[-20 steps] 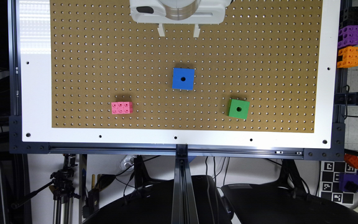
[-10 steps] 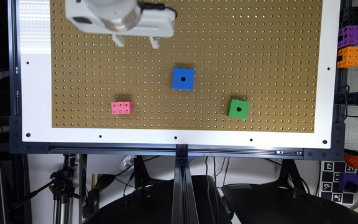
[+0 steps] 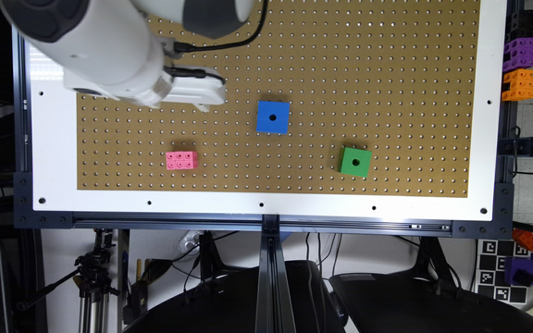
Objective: Pick up pink block.
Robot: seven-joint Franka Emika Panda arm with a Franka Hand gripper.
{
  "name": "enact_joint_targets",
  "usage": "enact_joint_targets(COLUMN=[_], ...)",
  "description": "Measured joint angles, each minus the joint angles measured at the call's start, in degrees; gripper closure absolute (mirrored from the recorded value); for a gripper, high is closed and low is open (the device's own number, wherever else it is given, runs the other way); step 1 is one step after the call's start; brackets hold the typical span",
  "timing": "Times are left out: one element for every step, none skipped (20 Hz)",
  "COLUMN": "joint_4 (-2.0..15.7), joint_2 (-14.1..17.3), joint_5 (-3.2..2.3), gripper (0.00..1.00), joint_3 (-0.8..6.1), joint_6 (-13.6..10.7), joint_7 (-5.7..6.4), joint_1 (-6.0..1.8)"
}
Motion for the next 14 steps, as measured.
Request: enact_joint_targets(joint_4=[0.73, 1.45, 2.10, 2.58, 3.04, 3.56, 4.05, 4.94, 5.94, 6.95, 8.31, 9.99, 11.89, 13.76], joint_2=[0.4, 0.9, 1.4, 1.8, 2.2, 2.5, 2.9, 3.5, 4.1, 4.9, 5.8, 6.9, 8.2, 9.4], joint_5=[0.00, 0.00, 0.00, 0.00, 0.00, 0.00, 0.00, 0.00, 0.00, 0.00, 0.00, 0.00, 0.00, 0.00], gripper=[0.00, 0.00, 0.00, 0.00, 0.00, 0.00, 0.00, 0.00, 0.00, 0.00, 0.00, 0.00, 0.00, 0.00], joint_3=[0.01, 0.00, 0.00, 0.01, 0.02, 0.04, 0.08, 0.18, 0.31, 0.42, 0.48, 0.50, 0.52, 0.53], joint_6=[0.0, -0.1, -0.2, -0.2, -0.2, -0.2, -0.2, -0.3, -0.3, -0.4, -0.4, -0.7, -1.4, -2.3], joint_7=[-0.36, -0.55, -0.61, -0.62, -0.62, -0.62, -0.62, -0.62, -0.61, -0.61, -0.61, -0.61, -0.61, -0.61], joint_1=[-0.39, -0.62, -0.70, -0.70, -0.70, -0.69, -0.68, -0.67, -0.65, -0.65, -0.64, -0.64, -0.64, -0.64])
